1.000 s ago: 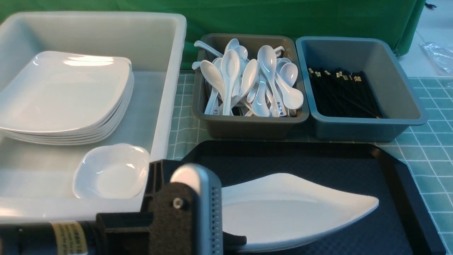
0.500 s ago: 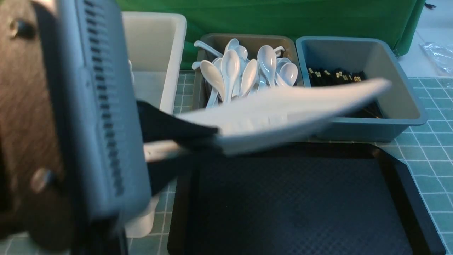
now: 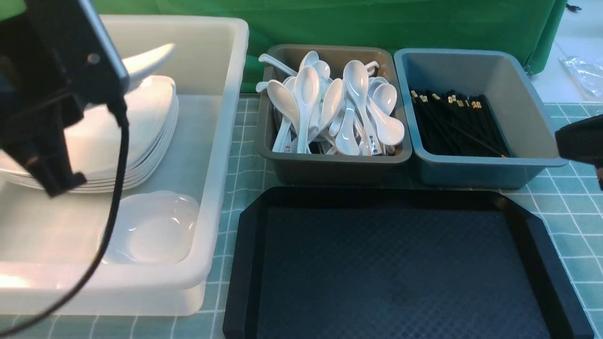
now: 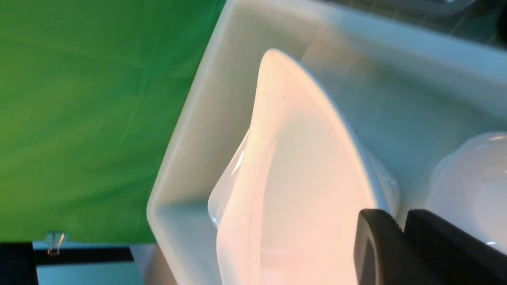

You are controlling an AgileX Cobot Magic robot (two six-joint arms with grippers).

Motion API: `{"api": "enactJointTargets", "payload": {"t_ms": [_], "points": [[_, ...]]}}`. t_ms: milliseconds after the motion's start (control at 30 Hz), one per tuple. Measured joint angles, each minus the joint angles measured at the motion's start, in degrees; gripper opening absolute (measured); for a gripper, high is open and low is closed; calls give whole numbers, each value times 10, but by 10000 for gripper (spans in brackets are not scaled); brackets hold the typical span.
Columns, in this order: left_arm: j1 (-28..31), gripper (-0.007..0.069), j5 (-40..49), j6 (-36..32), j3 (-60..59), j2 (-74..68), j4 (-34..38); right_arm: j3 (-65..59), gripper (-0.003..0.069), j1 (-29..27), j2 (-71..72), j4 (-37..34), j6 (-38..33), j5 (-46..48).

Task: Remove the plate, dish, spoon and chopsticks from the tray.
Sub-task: Use the left arm to put the plate into the large storage box on the left

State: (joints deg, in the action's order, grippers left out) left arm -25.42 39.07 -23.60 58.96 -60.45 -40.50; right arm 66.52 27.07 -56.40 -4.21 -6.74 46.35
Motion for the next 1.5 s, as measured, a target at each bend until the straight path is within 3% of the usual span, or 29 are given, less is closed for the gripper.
{"api": "enactJointTargets", "payload": {"t_ms": [333,567,933,1500], "points": [[116,42,-93,-19,0,-133,-1,0,20,0,-1,-14,-21,23],[126,43,-129,-62,0,-194,-5,0,20,0,-1,-27,-35,25],[151,27,-161,-63,0,-265,-18,0,20,0,-1,-30,-47,27],[152,43,-183,108,1,-307,-7,0,20,0,-1,-30,-50,27]]}}
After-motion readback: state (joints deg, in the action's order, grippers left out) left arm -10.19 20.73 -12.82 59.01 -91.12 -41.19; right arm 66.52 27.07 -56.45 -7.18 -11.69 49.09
